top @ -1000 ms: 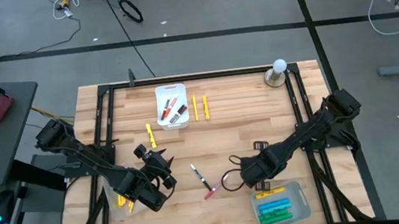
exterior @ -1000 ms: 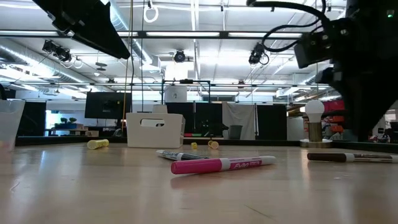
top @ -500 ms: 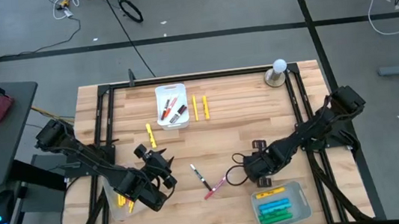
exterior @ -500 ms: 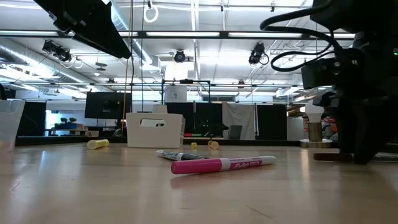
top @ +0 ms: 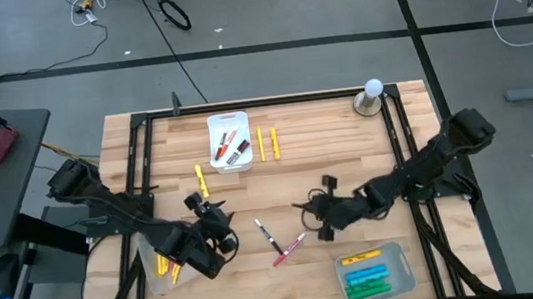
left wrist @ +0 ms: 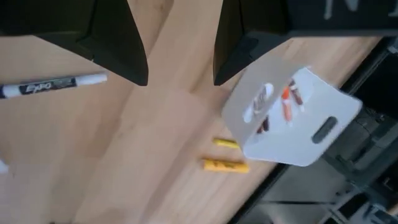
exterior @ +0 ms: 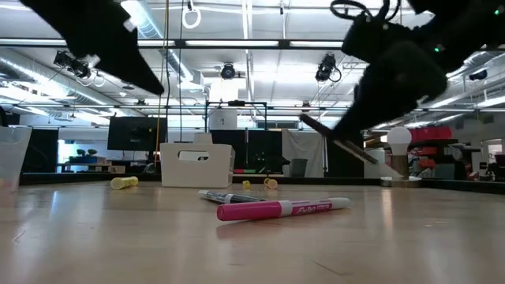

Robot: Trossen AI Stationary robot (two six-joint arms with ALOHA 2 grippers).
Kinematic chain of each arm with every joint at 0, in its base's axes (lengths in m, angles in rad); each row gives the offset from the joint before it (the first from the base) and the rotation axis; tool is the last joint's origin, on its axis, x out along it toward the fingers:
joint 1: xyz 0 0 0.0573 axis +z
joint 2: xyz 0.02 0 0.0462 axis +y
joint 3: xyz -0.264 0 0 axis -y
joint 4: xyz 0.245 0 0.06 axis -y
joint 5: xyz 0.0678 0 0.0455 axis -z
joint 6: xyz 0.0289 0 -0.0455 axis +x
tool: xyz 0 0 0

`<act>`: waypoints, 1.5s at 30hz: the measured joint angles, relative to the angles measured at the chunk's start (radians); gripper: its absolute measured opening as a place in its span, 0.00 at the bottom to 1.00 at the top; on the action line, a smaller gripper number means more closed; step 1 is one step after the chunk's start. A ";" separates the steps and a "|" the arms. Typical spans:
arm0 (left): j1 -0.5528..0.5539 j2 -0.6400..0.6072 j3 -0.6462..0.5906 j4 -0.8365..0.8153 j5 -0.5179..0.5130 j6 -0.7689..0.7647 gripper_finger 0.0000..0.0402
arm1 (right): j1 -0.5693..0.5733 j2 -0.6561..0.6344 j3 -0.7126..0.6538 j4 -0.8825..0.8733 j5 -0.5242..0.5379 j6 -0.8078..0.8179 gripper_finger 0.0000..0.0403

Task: Pick & Place Markers
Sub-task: Put the brown marker pen into the white bin

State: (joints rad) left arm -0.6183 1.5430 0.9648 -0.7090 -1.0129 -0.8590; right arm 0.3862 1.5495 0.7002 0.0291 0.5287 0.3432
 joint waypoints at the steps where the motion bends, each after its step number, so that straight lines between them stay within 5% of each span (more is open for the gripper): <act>1: 0.008 -0.002 -0.029 0.073 0.005 0.032 0.47 | -0.013 -0.005 -0.028 0.112 0.003 -0.039 0.07; 7: 0.098 -0.001 -0.251 0.806 0.124 0.403 0.47 | -0.051 0.010 -0.126 0.903 -0.046 -0.298 0.05; 11: 0.189 0.002 -0.355 1.352 0.288 0.664 0.47 | -0.060 0.004 -0.125 1.124 -0.098 -0.391 0.05; 15: 0.294 0.002 -0.364 1.637 0.545 0.783 0.47 | -0.058 0.010 -0.112 1.168 -0.155 -0.432 0.06; 18: 0.351 0.002 -0.323 1.658 0.681 0.792 0.47 | -0.059 0.010 -0.095 1.168 -0.152 -0.452 0.06; 24: 0.379 0.010 -0.252 1.632 0.760 0.837 0.47 | -0.058 0.010 -0.086 1.184 -0.154 -0.480 0.06; 34: 0.372 0.160 -0.120 1.628 0.750 0.860 0.40 | -0.057 0.009 -0.086 1.188 -0.154 -0.483 0.06; 42: 0.349 0.147 -0.099 1.577 0.676 0.899 0.09 | -0.054 0.008 -0.085 1.164 -0.159 -0.464 0.07; 45: 0.337 0.109 -0.098 1.476 0.637 0.891 0.09 | -0.049 0.008 -0.085 1.151 -0.157 -0.458 0.12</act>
State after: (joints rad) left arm -0.2815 1.6524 0.8668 0.7666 -0.3763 0.0321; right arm 0.3369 1.5580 0.6155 1.1805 0.3715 -0.1145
